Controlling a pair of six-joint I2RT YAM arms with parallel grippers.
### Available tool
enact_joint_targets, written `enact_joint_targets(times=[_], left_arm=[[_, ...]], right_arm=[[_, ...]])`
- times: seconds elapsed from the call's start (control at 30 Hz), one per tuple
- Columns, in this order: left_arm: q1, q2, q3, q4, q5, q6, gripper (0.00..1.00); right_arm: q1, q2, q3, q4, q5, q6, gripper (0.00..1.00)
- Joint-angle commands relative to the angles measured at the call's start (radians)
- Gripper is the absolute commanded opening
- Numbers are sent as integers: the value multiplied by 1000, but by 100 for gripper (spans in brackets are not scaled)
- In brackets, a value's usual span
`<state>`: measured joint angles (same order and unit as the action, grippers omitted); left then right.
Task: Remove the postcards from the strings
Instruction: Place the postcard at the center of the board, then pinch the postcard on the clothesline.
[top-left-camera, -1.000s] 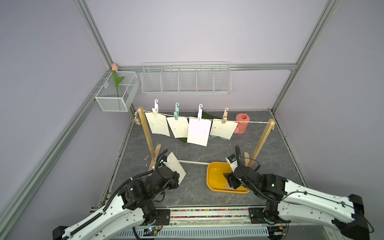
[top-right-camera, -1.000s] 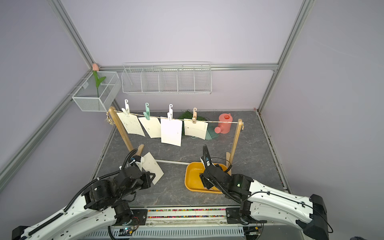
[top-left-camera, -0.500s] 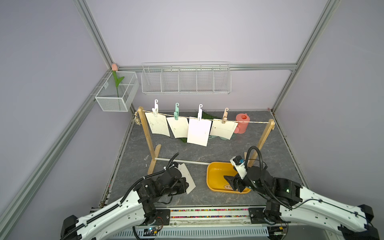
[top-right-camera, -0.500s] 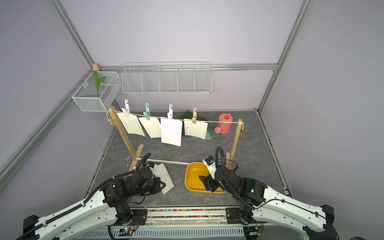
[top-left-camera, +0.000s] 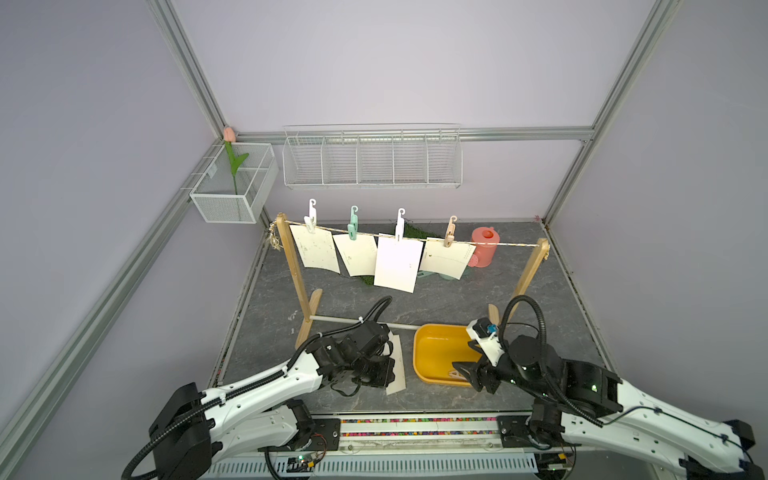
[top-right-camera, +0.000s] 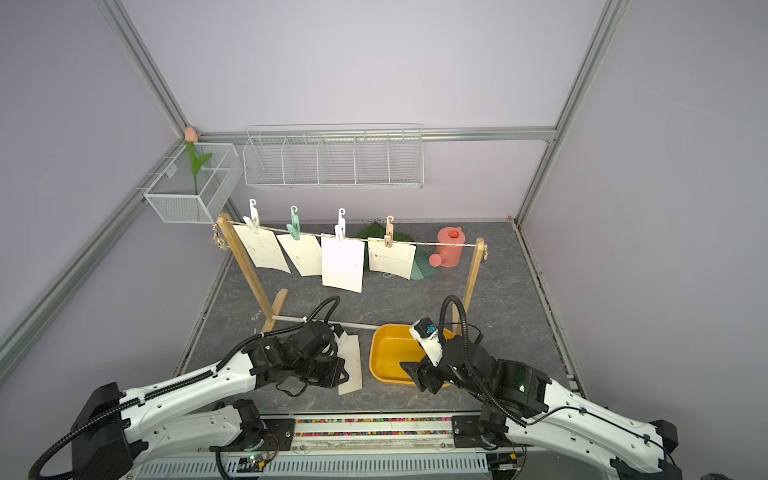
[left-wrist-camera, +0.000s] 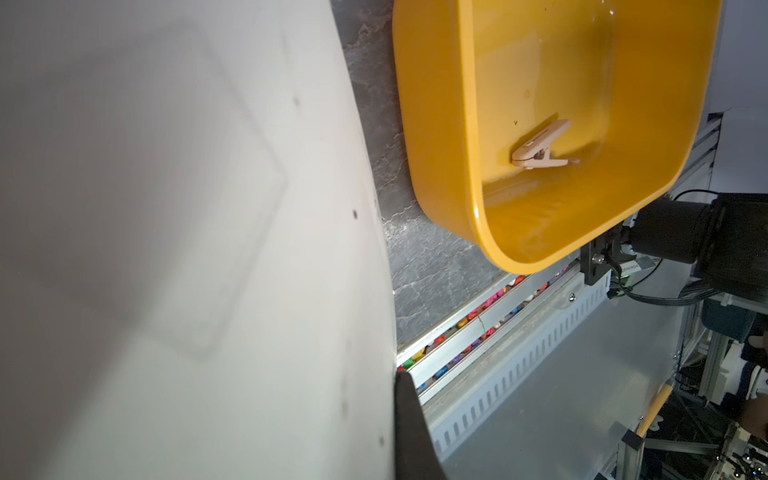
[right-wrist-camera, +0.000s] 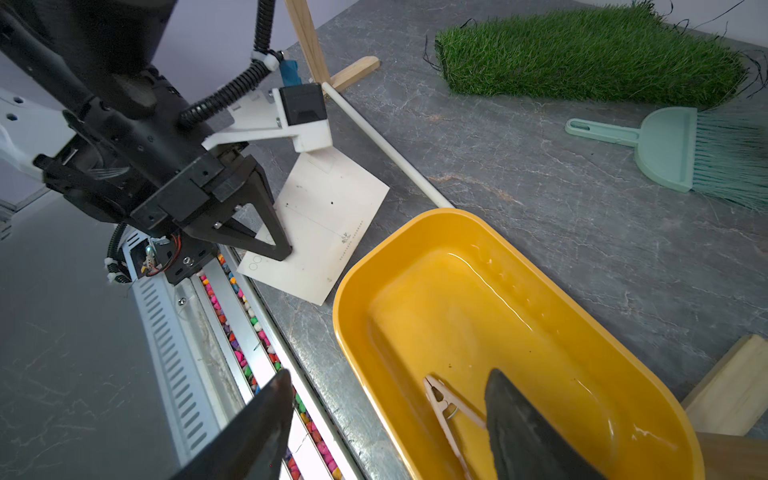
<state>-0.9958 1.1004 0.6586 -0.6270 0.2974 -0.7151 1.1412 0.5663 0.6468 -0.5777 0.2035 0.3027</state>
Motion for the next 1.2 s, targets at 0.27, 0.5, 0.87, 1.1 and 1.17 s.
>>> enact_joint_targets(times=[0.27, 0.5, 0.87, 1.1, 1.17], left_arm=[[11, 143, 88, -88, -47, 74, 13], [14, 110, 127, -208, -235, 62, 38], [14, -231, 136, -132, -210, 260, 41], [13, -507, 36, 79, -68, 339, 50], [13, -513, 19, 72, -62, 321, 50]], right_arm=[[-2, 2, 16, -26, 12, -8, 75], [-2, 3, 26, -28, 24, -11, 76], [-2, 48, 195, -77, -87, -136, 83], [-2, 105, 445, -145, -262, -349, 85], [-3, 122, 486, -166, -237, -369, 85]])
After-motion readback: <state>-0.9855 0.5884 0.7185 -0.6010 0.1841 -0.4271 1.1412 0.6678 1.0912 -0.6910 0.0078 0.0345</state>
